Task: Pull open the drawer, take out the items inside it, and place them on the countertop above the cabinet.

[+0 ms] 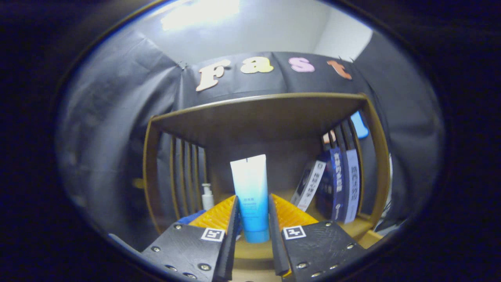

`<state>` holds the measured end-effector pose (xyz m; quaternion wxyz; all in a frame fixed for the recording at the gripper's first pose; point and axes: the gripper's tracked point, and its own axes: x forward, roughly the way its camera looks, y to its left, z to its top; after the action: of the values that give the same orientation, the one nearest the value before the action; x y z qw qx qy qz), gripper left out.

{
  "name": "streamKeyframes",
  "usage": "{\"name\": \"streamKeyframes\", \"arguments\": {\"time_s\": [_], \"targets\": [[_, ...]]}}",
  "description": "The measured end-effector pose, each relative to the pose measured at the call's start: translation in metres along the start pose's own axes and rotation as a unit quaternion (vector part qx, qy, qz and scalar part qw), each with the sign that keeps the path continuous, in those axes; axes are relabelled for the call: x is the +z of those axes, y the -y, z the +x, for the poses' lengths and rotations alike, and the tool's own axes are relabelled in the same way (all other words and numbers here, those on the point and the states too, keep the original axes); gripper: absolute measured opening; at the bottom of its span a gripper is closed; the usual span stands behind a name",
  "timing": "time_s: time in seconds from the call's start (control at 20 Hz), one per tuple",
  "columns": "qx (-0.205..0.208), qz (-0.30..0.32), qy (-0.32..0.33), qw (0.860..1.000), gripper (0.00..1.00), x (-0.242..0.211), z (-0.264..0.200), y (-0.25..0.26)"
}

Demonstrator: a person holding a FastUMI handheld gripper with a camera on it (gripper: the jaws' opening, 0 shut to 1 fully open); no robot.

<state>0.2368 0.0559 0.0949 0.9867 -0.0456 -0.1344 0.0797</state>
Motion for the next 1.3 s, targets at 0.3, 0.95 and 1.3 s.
{"name": "streamKeyframes", "arguments": {"time_s": [0.3, 0.95, 1.3], "targets": [[-0.013, -0.012, -0.111, 0.994, 0.4, -0.091, 0.037, -0.005], [-0.065, 0.036, -0.193, 0.978, 0.42, -0.178, 0.063, 0.009], [-0.046, 0.017, -0.206, 0.977, 0.97, -0.156, 0.018, 0.006]]}}
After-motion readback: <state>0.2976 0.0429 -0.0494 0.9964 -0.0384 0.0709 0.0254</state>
